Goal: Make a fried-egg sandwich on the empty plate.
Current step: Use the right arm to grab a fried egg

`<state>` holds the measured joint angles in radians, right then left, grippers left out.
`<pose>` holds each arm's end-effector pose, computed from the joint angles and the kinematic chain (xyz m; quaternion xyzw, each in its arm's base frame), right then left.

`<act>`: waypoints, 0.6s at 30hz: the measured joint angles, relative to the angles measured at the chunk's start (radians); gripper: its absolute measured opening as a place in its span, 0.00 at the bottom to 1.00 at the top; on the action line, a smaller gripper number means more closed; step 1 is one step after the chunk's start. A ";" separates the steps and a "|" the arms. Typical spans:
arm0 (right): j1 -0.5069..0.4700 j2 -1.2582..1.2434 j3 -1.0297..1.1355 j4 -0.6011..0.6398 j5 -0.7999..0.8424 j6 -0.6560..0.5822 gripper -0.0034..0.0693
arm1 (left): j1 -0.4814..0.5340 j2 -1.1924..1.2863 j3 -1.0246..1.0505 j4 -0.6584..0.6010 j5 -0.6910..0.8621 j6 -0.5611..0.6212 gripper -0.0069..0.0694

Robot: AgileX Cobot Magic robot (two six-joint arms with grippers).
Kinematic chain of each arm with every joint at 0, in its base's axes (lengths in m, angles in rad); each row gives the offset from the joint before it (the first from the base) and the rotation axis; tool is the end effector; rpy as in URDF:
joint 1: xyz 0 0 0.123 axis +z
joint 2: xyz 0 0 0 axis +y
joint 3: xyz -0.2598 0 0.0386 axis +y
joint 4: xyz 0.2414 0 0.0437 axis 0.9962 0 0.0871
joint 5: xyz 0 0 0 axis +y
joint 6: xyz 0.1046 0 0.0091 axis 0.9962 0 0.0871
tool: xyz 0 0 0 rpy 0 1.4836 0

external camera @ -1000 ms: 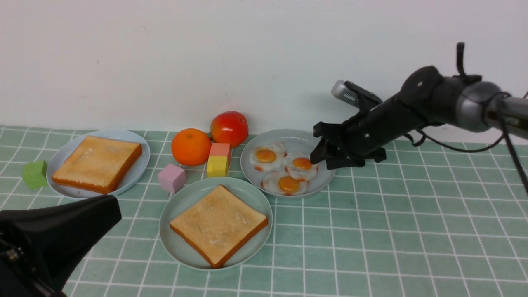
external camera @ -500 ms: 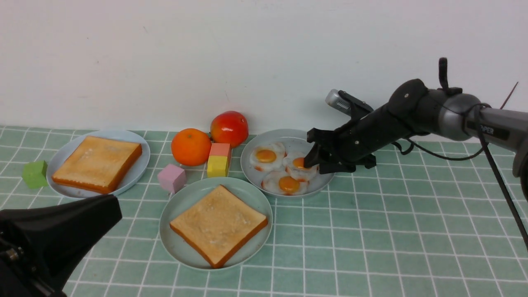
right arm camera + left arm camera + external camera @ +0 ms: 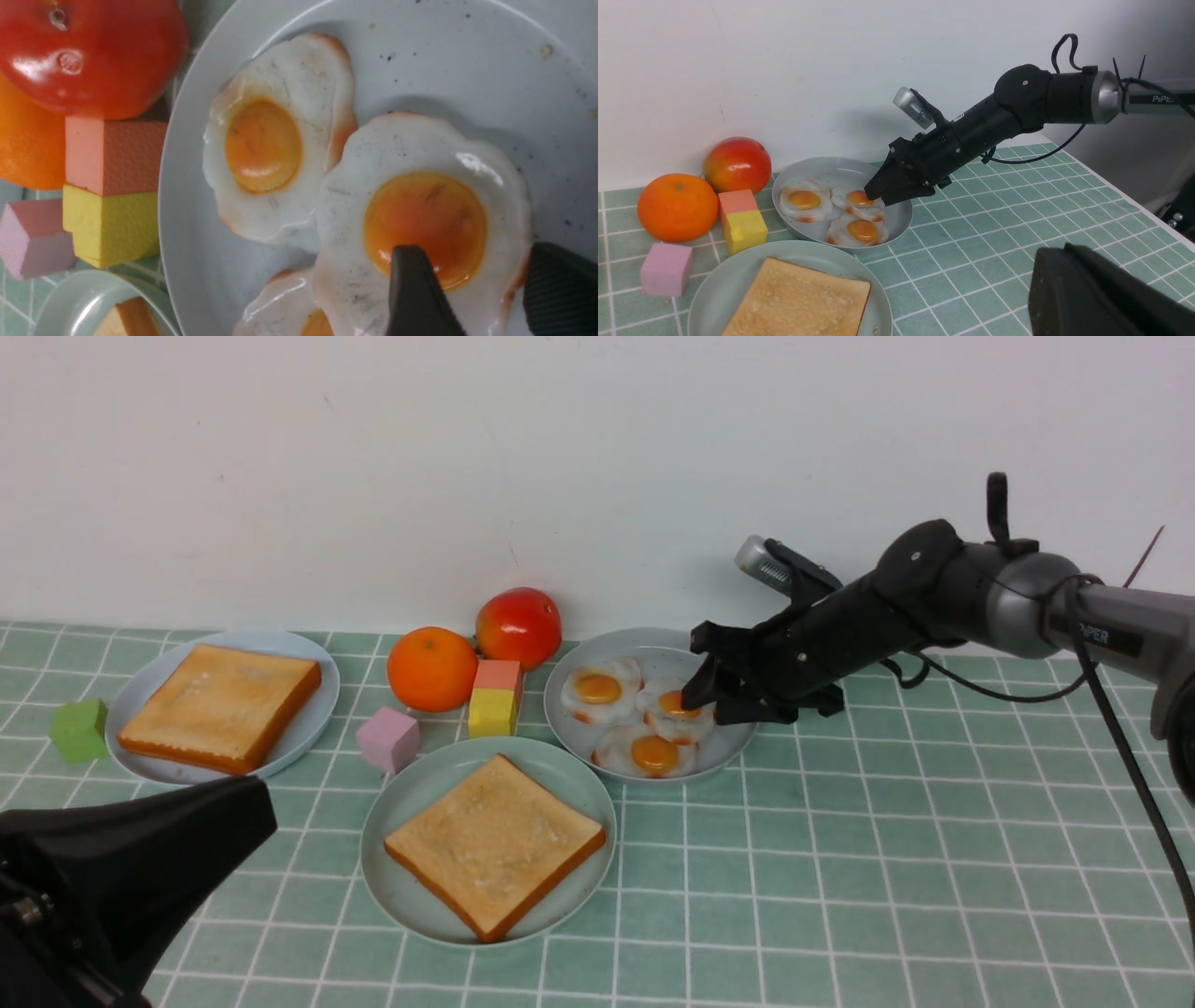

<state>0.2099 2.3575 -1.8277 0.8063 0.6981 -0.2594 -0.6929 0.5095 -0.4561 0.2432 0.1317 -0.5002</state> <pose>0.4732 0.1506 0.1182 0.0243 0.9298 0.3055 0.2039 0.1098 -0.0868 0.3043 0.1488 0.7244 -0.2980 0.6036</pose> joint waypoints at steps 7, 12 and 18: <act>0.000 0.008 -0.003 0.001 -0.004 -0.106 0.31 | 0.000 0.003 0.000 0.000 -0.001 0.000 0.08; -0.001 0.013 -0.003 -0.005 -0.014 -0.120 0.05 | 0.000 0.003 0.000 0.000 -0.001 -0.001 0.08; 0.000 0.005 -0.003 -0.034 -0.016 -0.124 0.05 | 0.000 0.003 0.000 0.000 -0.001 -0.001 0.08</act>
<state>0.2099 2.3628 -1.8303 0.7721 0.6823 -0.3830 -0.6929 0.5127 -0.4561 0.2432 0.1305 -0.5013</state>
